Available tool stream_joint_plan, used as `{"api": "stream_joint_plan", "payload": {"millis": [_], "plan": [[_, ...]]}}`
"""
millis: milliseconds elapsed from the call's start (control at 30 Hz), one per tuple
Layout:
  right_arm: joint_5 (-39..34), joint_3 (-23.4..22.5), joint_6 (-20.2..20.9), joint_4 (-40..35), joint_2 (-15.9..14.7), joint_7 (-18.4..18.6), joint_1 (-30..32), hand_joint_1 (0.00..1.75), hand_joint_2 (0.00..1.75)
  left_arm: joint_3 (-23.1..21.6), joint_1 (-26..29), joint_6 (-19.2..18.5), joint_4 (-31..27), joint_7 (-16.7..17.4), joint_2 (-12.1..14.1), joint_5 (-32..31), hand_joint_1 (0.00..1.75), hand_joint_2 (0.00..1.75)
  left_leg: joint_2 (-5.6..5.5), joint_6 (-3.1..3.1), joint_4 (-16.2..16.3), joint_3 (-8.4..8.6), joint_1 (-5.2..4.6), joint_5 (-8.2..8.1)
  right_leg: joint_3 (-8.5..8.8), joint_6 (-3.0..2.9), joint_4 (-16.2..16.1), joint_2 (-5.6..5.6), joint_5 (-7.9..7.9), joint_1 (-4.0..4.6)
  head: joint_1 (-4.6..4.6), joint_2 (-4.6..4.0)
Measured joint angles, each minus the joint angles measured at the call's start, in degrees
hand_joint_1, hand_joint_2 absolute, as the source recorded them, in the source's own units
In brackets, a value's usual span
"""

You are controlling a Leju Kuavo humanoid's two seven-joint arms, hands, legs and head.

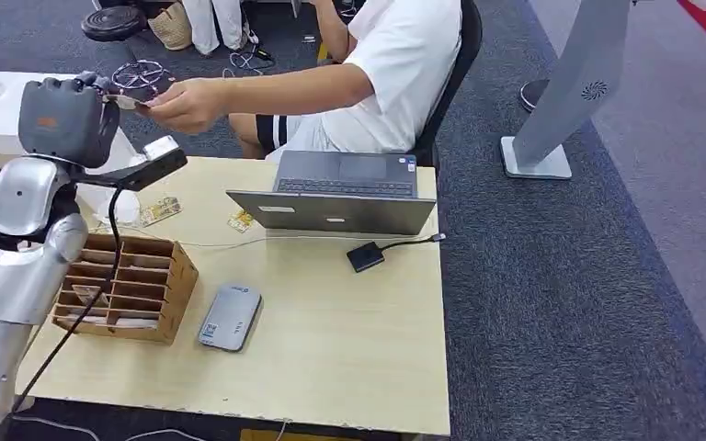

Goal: Pass the card to the sensor for recognition and then transmit it.

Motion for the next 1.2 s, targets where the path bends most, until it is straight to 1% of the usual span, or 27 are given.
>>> {"api": "stream_joint_plan", "payload": {"millis": [100,133,167,300,500,567,700,800,833,933,1033,1100,1200], "plan": [[0.0,0.0,0.0,0.0,0.0,0.0,0.0,0.00,1.75,0.0,0.1,0.0,0.4,0.0,0.0,0.0,1.75,1.75,0.00,0.00,0.0,0.00,0.00,0.00,0.00,0.00,0.0,0.00,0.00,0.00,0.02,0.00],[0.0,0.0,0.0,0.0,0.0,0.0,0.0,0.00,1.75,0.0,0.1,0.0,0.5,0.0,0.0,0.0,1.41,1.75,-0.01,0.00,0.0,0.00,0.00,0.00,0.00,0.00,0.0,-0.01,0.00,0.00,0.02,0.00],[0.0,0.0,0.0,0.0,0.0,0.0,0.0,0.00,1.75,0.0,0.2,0.0,0.6,0.0,0.0,0.0,0.00,1.75,-0.01,0.00,0.0,0.00,0.00,0.00,0.00,0.00,0.0,-0.01,0.00,0.00,0.02,0.00],[0.0,0.0,0.0,0.0,0.0,0.0,0.0,0.00,1.75,0.0,0.8,0.5,0.9,0.0,0.0,-0.7,0.00,1.75,-0.01,0.00,0.0,0.00,0.00,0.00,0.00,0.00,0.0,-0.01,0.00,0.00,0.02,0.00],[-0.1,0.1,0.0,0.0,0.0,0.1,0.0,0.00,1.75,0.0,3.0,3.7,0.7,-0.1,0.0,-1.1,0.00,1.75,0.00,0.00,0.0,-0.01,0.00,0.00,0.00,0.00,0.0,-0.01,0.00,0.00,0.02,0.00],[-0.1,0.1,0.0,0.0,0.0,0.1,0.0,0.00,1.75,0.0,5.0,4.8,-0.6,-0.7,0.0,-0.5,0.00,1.75,0.00,0.00,0.0,-0.01,0.00,0.00,0.00,0.00,0.0,0.00,0.00,0.00,0.02,0.00],[-0.2,0.1,-0.2,0.0,0.0,0.5,0.0,0.00,1.75,0.1,10.0,7.0,-5.2,-1.7,-0.1,-0.3,0.00,1.75,0.00,0.01,0.0,-0.03,-0.01,-0.01,0.00,0.00,0.0,0.00,-0.01,-0.01,0.02,-0.02],[-1.2,0.1,-0.6,0.0,0.0,-0.1,0.1,0.00,1.75,0.5,15.9,9.7,-11.2,-2.4,-0.3,0.0,0.00,1.75,0.05,0.02,0.0,-0.04,-0.02,-0.03,-0.02,0.00,0.0,0.05,-0.01,-0.02,0.04,-0.02],[-1.4,0.1,-0.7,0.0,0.0,-0.1,0.2,0.00,1.75,0.7,18.2,10.0,-13.6,-2.4,-0.3,0.3,0.00,1.75,0.10,0.04,0.0,-0.07,-0.02,-0.06,-0.01,0.00,0.0,0.08,-0.01,-0.02,0.00,0.00],[-2.7,0.1,-1.2,0.0,0.0,0.0,0.5,0.00,1.75,2.1,28.1,8.7,-22.0,-2.4,0.7,2.3,0.00,1.75,0.22,0.03,0.0,-0.05,-0.02,-0.12,-0.09,0.01,0.0,0.23,-0.05,-0.02,0.02,0.00],[-3.4,0.1,-1.4,0.0,0.0,0.1,0.9,0.00,1.75,4.2,36.8,7.1,-28.8,-2.3,2.1,3.6,0.00,1.75,0.17,0.03,0.0,-0.17,-0.01,-0.12,-0.19,0.02,0.0,0.20,-0.12,-0.02,0.02,0.00],[-4.2,0.0,-1.7,0.0,0.0,0.1,1.0,0.00,1.75,6.3,42.5,4.4,-33.2,-2.3,2.9,4.6,0.00,1.75,0.16,0.03,0.0,-0.19,-0.01,-0.12,-0.22,0.01,0.0,0.19,-0.12,-0.02,0.00,0.00],[-4.2,0.0,-2.0,0.0,0.0,0.0,1.1,0.00,1.75,8.3,47.9,3.5,-37.2,-2.2,3.7,4.9,0.00,1.75,0.09,0.03,0.0,-0.23,-0.01,-0.11,-0.24,0.01,0.0,0.07,-0.12,-0.01,0.02,0.00]]}}
